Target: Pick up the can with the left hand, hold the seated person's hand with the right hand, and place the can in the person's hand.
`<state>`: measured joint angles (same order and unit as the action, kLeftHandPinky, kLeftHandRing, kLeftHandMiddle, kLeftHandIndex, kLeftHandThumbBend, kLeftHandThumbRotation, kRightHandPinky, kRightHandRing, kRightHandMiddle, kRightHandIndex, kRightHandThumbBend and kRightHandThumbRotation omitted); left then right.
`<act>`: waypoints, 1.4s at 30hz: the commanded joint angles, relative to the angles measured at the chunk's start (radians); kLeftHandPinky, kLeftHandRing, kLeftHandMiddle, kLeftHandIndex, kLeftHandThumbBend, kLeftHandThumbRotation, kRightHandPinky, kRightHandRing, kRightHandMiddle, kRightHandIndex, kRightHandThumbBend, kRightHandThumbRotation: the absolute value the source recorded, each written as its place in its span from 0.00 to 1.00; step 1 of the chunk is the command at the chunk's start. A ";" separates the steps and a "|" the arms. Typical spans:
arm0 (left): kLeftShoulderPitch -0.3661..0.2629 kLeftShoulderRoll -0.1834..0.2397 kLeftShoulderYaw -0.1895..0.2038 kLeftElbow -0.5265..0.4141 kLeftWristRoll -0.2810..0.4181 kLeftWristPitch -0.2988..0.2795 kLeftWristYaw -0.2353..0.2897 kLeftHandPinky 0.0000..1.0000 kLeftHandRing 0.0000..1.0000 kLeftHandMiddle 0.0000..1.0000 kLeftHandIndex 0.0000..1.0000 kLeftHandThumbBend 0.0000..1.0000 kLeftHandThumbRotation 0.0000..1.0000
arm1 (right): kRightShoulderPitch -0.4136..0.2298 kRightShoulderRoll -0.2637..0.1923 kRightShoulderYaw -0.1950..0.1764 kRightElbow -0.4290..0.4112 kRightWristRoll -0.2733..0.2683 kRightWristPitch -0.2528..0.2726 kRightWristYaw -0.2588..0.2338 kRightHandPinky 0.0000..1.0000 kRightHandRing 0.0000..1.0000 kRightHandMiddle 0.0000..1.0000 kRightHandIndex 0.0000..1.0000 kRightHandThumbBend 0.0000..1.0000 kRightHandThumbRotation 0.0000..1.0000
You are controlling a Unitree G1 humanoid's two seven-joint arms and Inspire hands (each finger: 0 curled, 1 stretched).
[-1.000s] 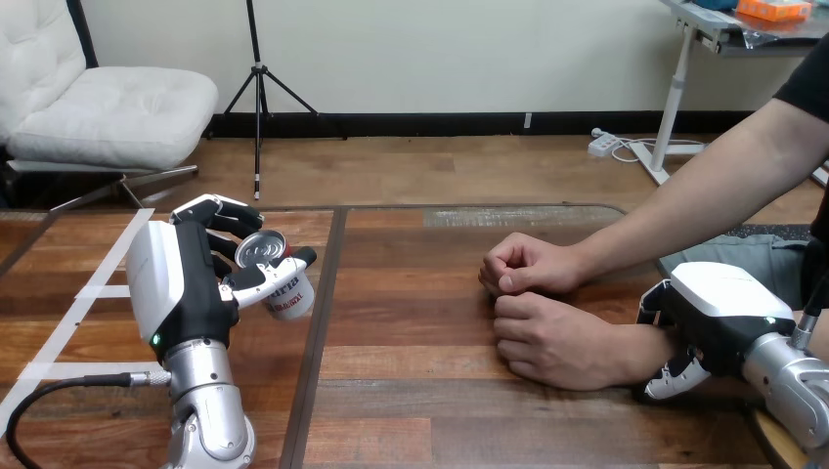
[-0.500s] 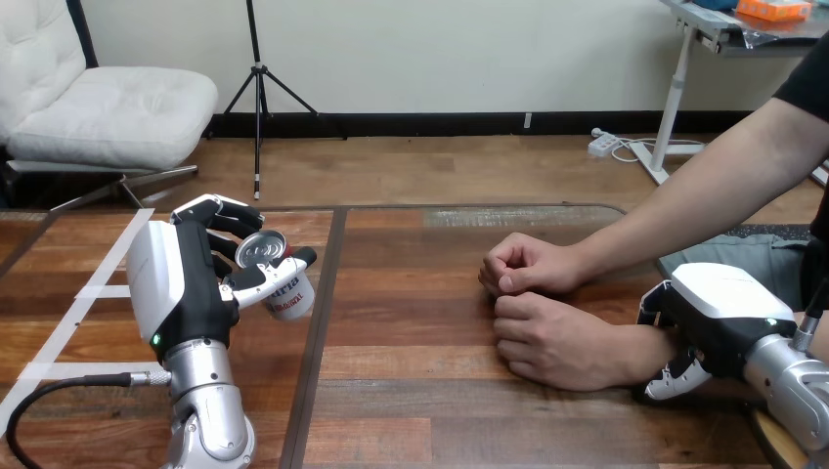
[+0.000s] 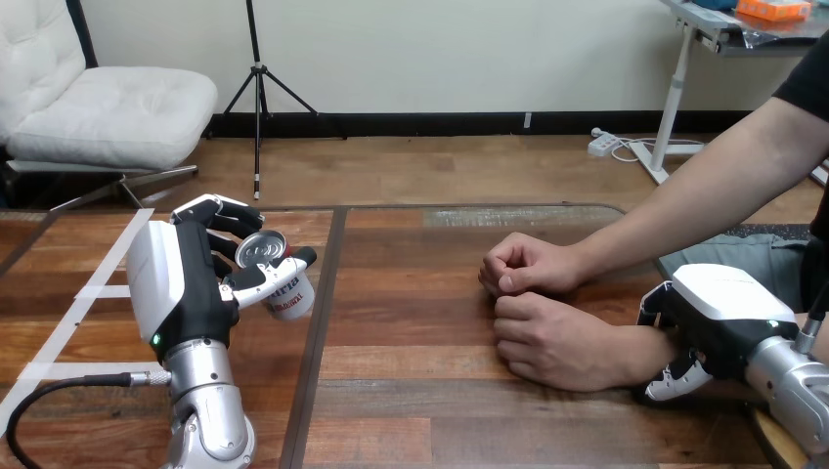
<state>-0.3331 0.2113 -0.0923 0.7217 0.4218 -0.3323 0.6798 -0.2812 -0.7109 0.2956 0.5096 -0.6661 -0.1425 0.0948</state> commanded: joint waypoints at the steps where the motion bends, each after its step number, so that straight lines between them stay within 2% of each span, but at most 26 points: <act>1: -0.071 0.010 0.012 -0.035 0.007 -0.017 0.008 0.31 0.37 0.43 0.44 0.73 0.00 | 0.064 0.033 0.020 0.020 0.026 -0.030 0.007 0.35 0.42 0.49 0.49 0.86 0.00; 5: -0.069 0.011 0.010 -0.036 0.007 -0.023 0.005 0.31 0.37 0.43 0.44 0.73 0.00 | 0.079 0.023 0.007 -0.016 0.028 -0.060 -0.024 0.34 0.40 0.47 0.48 0.87 0.00; 12: -0.069 0.010 0.007 -0.035 0.008 -0.031 0.004 0.31 0.37 0.43 0.44 0.73 0.00 | 0.092 0.018 -0.014 -0.056 0.033 -0.080 -0.030 0.33 0.40 0.47 0.48 0.86 0.00; 22: -0.059 -0.005 -0.003 -0.059 0.006 -0.036 -0.011 0.32 0.38 0.43 0.44 0.72 0.00 | 0.117 0.014 -0.048 -0.152 0.033 -0.055 -0.006 0.35 0.41 0.48 0.49 0.84 0.00; 31: -0.050 -0.016 -0.017 -0.078 0.013 -0.046 -0.018 0.33 0.38 0.43 0.44 0.72 0.00 | 0.146 0.008 -0.074 -0.229 0.017 -0.052 -0.015 0.33 0.39 0.46 0.48 0.85 0.00; 42: -0.037 -0.034 -0.023 -0.106 0.014 -0.054 -0.043 0.33 0.38 0.43 0.44 0.72 0.00 | 0.172 0.008 -0.105 -0.309 0.014 -0.029 0.001 0.27 0.34 0.42 0.47 0.83 0.00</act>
<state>-0.3313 0.1789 -0.1051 0.6942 0.4232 -0.3463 0.6424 -0.1141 -0.7185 0.1860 0.2717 -0.6659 -0.1672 0.0788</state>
